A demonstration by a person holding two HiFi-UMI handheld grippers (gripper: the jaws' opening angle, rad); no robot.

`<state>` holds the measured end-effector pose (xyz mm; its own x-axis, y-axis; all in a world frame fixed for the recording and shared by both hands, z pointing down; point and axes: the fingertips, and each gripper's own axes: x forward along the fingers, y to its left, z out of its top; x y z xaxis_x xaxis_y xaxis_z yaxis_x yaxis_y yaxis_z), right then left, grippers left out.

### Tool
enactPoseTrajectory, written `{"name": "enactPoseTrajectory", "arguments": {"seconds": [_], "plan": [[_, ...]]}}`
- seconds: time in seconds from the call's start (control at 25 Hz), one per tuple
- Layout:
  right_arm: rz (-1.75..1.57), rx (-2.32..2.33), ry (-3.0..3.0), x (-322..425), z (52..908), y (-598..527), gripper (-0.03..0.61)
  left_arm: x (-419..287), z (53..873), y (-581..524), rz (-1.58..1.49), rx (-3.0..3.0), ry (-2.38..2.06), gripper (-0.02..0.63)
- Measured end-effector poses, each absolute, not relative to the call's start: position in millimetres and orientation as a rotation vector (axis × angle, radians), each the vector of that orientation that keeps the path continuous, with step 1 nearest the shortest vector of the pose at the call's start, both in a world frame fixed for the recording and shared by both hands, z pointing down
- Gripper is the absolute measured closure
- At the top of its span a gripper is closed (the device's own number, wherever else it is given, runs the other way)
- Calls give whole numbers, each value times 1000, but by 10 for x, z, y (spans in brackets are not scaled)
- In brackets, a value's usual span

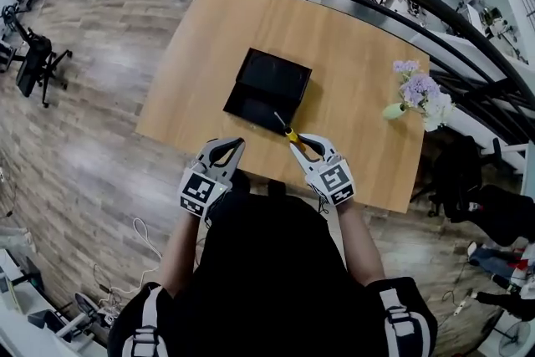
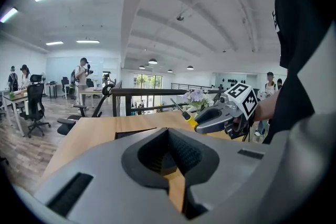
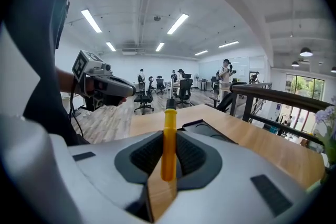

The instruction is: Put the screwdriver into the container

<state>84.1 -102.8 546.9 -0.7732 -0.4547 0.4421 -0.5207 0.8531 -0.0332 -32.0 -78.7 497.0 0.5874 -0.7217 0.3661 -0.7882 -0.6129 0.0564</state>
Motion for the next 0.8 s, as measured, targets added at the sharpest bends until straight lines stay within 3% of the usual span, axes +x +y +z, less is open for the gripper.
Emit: {"name": "enactPoseTrajectory", "arguments": {"seconds": [0.8], "plan": [[257, 723, -2541, 52, 5676, -1472, 491, -1066, 5071, -1454, 421, 2618, -1191, 591]]}}
